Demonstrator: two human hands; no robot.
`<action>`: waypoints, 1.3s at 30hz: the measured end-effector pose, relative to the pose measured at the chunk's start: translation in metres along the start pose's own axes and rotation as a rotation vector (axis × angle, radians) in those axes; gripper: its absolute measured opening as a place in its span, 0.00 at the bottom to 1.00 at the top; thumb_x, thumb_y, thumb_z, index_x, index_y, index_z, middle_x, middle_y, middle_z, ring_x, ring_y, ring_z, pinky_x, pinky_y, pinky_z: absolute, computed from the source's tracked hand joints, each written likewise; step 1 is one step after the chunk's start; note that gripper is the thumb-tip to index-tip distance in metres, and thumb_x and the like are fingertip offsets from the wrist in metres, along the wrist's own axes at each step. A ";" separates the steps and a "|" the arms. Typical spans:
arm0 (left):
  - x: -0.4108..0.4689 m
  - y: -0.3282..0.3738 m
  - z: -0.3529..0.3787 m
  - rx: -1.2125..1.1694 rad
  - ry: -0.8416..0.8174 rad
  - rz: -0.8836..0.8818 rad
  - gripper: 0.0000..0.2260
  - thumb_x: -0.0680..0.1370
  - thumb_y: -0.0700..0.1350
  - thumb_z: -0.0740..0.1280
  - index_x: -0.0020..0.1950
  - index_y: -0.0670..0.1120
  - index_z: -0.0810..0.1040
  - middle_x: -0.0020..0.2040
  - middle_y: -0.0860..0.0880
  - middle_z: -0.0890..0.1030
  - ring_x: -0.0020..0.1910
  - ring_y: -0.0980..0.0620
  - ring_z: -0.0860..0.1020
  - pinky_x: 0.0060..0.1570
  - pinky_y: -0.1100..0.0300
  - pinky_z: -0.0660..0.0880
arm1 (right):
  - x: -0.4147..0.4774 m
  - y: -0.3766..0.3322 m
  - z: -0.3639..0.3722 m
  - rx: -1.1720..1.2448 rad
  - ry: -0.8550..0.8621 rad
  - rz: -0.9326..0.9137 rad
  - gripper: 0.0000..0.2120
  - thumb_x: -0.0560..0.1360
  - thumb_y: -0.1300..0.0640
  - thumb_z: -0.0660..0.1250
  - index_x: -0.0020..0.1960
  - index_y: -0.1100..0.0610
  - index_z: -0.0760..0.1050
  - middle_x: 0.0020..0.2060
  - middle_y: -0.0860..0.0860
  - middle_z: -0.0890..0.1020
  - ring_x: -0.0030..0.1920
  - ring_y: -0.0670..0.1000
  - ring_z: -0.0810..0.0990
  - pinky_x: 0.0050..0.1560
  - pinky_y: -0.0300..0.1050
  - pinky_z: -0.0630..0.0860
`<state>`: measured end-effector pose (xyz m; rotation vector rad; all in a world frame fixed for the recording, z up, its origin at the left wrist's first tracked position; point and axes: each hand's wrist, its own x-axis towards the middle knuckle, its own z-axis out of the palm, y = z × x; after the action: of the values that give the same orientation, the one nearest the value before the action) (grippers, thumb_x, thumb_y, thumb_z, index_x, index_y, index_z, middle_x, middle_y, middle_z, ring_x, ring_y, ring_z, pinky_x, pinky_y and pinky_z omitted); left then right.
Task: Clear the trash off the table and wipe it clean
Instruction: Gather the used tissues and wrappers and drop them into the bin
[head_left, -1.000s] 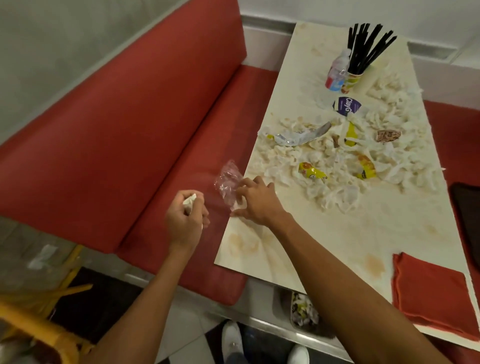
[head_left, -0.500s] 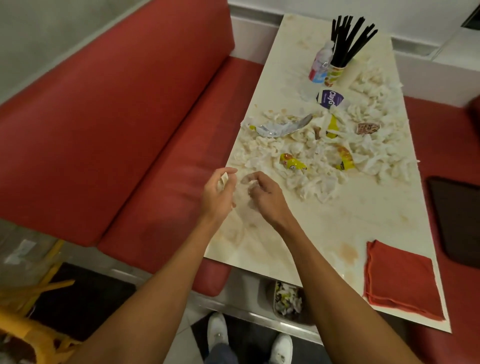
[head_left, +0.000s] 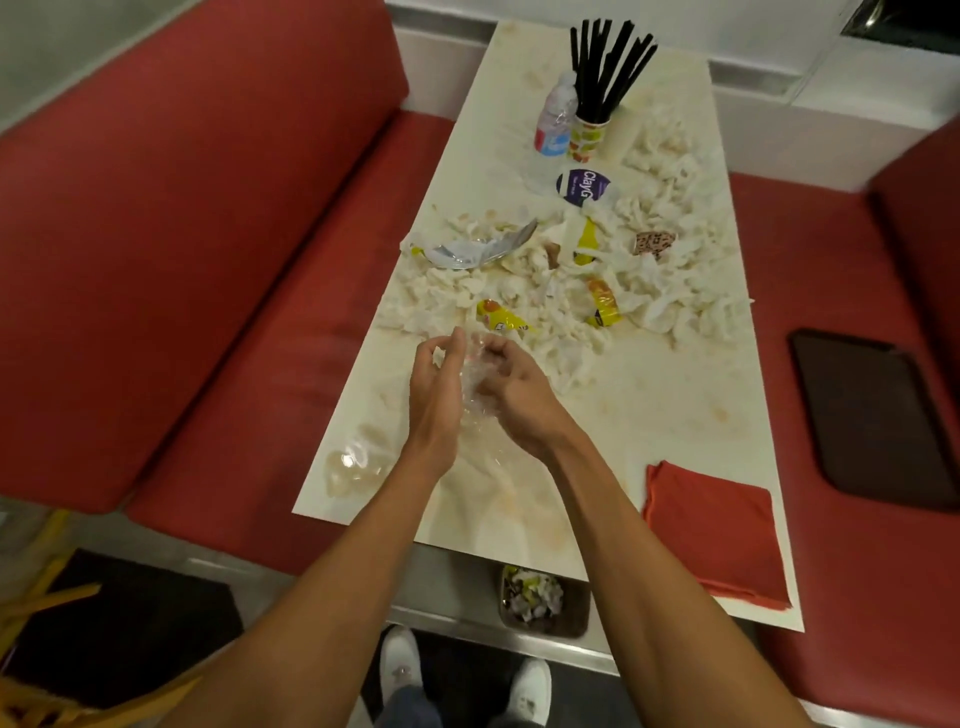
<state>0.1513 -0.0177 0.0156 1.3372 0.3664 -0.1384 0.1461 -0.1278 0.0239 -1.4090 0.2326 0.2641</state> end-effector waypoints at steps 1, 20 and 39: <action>-0.001 -0.001 0.002 -0.003 0.025 -0.001 0.24 0.71 0.74 0.70 0.56 0.58 0.79 0.58 0.50 0.84 0.61 0.48 0.82 0.66 0.41 0.78 | 0.000 0.002 -0.006 -0.040 0.006 -0.020 0.26 0.73 0.69 0.64 0.70 0.56 0.71 0.61 0.58 0.79 0.52 0.53 0.82 0.45 0.45 0.79; -0.003 -0.010 0.016 0.132 0.324 -0.002 0.13 0.72 0.54 0.74 0.53 0.51 0.80 0.52 0.49 0.83 0.48 0.50 0.82 0.46 0.55 0.80 | -0.013 -0.002 -0.054 -0.432 0.058 -0.196 0.11 0.78 0.64 0.70 0.59 0.56 0.86 0.46 0.46 0.89 0.45 0.41 0.83 0.45 0.29 0.72; 0.020 -0.001 0.001 0.368 0.137 0.068 0.07 0.76 0.43 0.71 0.54 0.47 0.80 0.45 0.49 0.81 0.31 0.64 0.77 0.29 0.71 0.72 | 0.022 0.020 -0.049 -1.238 0.274 -0.254 0.14 0.80 0.52 0.70 0.65 0.52 0.80 0.56 0.48 0.80 0.54 0.55 0.82 0.46 0.51 0.80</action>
<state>0.1702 -0.0171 0.0079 1.7265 0.4237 -0.0582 0.1608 -0.1728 -0.0092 -2.6834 0.0947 -0.0364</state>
